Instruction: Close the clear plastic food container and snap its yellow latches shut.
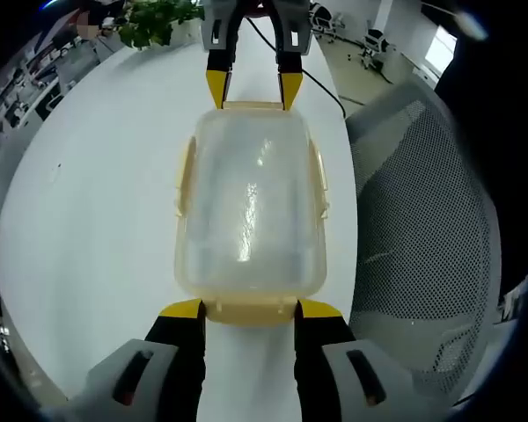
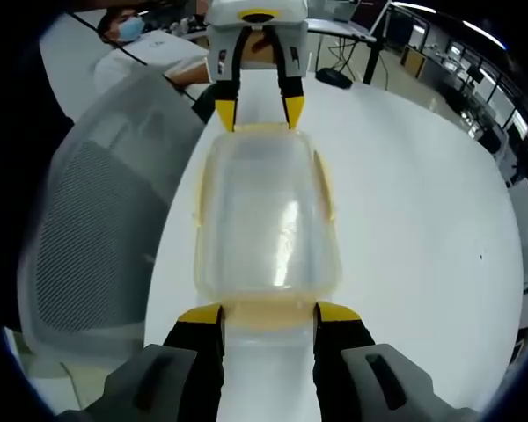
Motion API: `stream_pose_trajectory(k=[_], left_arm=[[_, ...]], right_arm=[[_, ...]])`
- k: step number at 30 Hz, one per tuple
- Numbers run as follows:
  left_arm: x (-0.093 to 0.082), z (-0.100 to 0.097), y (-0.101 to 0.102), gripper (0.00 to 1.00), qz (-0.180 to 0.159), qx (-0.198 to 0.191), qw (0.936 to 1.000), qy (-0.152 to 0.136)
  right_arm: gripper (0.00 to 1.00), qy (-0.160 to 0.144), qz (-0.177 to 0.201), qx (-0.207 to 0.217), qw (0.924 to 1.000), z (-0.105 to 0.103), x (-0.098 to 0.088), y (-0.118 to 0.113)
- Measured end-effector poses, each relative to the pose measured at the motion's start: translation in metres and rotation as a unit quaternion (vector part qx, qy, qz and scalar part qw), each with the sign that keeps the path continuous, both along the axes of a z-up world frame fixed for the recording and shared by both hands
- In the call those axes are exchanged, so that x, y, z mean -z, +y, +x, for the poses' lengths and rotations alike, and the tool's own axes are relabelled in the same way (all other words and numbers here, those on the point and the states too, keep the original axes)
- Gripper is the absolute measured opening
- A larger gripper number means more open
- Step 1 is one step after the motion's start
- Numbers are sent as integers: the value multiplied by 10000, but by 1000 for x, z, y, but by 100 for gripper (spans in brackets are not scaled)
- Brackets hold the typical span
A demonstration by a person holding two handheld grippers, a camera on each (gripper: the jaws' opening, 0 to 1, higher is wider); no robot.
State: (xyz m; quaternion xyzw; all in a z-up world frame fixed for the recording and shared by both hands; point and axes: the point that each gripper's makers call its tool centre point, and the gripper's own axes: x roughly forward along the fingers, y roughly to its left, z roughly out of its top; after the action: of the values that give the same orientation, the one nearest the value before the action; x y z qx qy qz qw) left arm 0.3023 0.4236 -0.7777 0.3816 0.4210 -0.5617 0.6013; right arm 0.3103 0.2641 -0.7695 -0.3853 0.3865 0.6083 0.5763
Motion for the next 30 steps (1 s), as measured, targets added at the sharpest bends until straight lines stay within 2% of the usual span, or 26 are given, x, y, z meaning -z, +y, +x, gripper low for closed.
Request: stream_pose_trajectory(k=[15, 23, 30], left_arm=[[-10, -3, -17, 38, -40, 144, 9999, -24], [-7, -5, -27, 38, -86, 207, 9997, 2], [-3, 1, -35, 38, -11, 323, 9995, -19]], right_arm=[[38, -21, 68, 124, 9999, -7, -7, -17], [38, -77, 97, 202, 9997, -11, -4, -27], [38, -77, 64, 317, 9994, -9, 0, -34]])
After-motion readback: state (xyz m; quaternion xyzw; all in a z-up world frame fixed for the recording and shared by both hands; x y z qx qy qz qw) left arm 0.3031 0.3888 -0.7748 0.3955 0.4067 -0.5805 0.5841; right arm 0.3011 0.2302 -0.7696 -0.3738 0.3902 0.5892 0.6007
